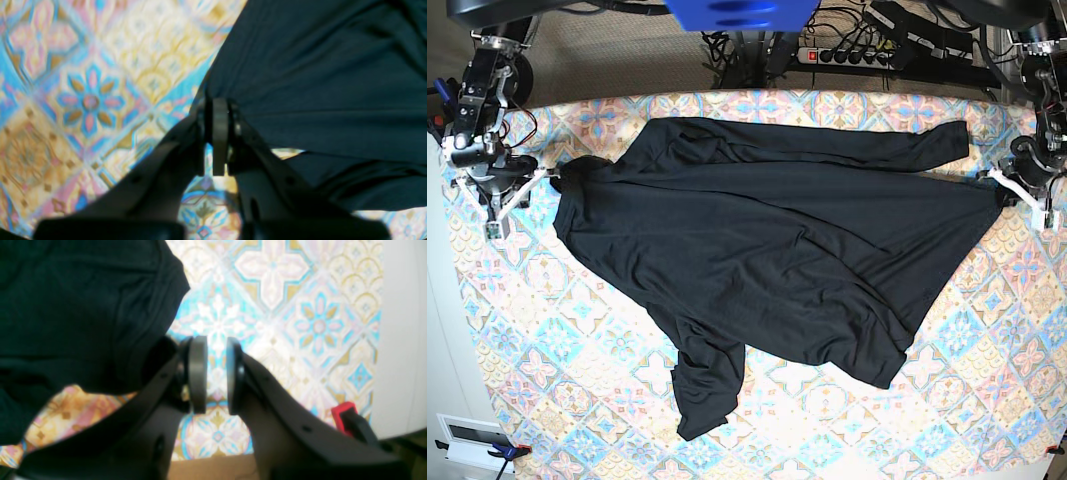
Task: Layout the t-shirt on the table in an organized manner, then fold the t-shirt properly
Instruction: 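Stretch the shirt taut between both grippers, pulling the edges apart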
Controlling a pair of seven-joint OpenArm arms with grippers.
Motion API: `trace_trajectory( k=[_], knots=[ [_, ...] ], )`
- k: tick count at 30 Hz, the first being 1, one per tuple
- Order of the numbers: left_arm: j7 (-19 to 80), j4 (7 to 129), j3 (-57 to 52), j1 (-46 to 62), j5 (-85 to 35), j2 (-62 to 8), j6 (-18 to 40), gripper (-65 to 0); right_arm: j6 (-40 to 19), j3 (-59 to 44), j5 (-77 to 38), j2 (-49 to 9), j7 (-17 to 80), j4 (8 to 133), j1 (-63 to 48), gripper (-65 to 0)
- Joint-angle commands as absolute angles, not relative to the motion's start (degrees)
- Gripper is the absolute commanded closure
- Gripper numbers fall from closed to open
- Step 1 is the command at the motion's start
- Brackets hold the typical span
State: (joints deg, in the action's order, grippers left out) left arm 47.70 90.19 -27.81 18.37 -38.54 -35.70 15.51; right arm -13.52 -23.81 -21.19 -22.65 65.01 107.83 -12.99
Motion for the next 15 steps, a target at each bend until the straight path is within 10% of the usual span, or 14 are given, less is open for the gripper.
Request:
trace_trajectory(
  k=[1,15],
  knots=[
    [46.81,89.36,-28.88,18.07,-38.64,-37.67,15.25,0.0,-13.58,-24.13,-21.41,-23.69,64.13,108.79,-12.62,-9.3],
    [36.09,76.0,-32.4,20.0,-32.22,-43.38,15.25,0.0,-13.58,-11.38,-21.41,-23.69,61.58,106.07,-5.05,-14.3]
  ],
)
